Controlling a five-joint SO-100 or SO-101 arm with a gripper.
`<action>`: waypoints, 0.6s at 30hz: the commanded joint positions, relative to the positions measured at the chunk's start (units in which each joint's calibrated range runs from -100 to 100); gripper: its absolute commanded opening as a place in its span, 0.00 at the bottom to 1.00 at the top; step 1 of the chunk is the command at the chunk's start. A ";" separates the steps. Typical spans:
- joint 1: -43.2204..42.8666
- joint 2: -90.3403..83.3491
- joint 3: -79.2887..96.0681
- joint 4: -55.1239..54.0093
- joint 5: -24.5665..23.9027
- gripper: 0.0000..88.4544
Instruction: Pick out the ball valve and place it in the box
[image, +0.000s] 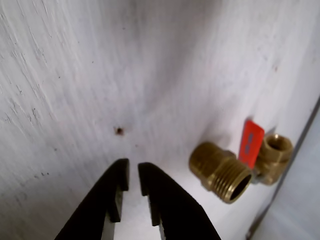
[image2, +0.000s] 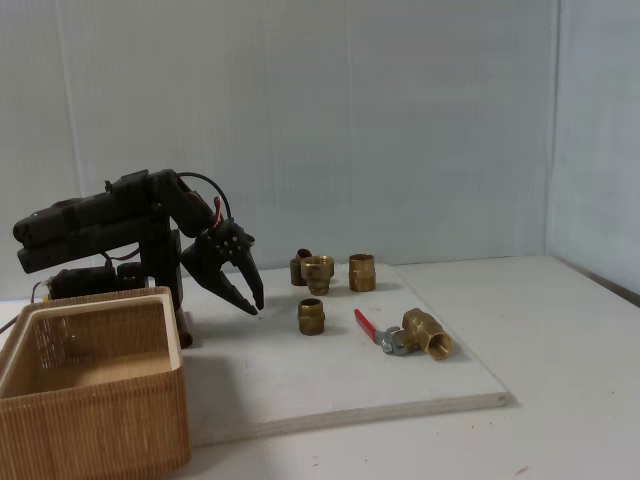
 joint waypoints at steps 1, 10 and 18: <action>0.12 0.34 0.55 0.30 0.33 0.01; 0.42 0.34 0.55 0.30 0.33 0.01; 0.05 0.34 0.55 0.30 0.23 0.01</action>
